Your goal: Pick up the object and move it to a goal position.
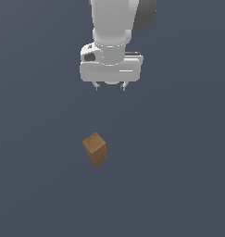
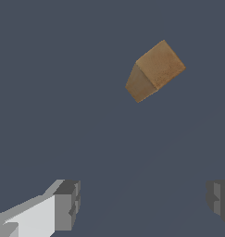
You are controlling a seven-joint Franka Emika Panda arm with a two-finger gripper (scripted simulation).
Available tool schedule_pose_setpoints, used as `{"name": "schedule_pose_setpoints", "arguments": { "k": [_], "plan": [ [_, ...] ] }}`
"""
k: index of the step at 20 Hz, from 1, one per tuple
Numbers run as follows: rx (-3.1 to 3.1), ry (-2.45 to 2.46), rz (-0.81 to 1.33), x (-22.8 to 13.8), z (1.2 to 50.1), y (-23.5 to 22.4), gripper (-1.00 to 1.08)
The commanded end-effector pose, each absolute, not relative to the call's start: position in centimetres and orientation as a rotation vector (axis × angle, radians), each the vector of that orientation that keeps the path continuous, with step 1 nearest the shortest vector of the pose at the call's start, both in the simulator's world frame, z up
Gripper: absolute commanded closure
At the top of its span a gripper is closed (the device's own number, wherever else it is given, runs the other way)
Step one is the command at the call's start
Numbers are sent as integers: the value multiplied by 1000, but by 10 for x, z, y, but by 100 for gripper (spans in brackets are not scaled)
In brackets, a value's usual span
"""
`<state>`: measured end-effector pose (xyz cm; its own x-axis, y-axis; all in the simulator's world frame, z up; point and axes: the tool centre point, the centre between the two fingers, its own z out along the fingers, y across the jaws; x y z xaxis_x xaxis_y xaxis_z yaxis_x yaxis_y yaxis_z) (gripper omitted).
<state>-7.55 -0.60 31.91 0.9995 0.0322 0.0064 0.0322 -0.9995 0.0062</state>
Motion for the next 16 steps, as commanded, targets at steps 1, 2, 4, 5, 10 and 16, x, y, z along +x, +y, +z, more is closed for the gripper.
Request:
{"name": "schedule_pose_setpoints", "arguments": {
  "k": [1, 2, 4, 5, 10, 16],
  "plan": [
    [3135, 51, 10, -75, 319, -6, -92],
    [3135, 51, 10, -76, 319, -6, -92],
    [3131, 56, 10, -76, 321, -5, -92],
    [3128, 60, 9, -77, 323, -5, -92],
    [3114, 82, 7, -81, 329, -2, -92],
    [3117, 55, 7, -77, 327, -3, -92]
  ]
}}
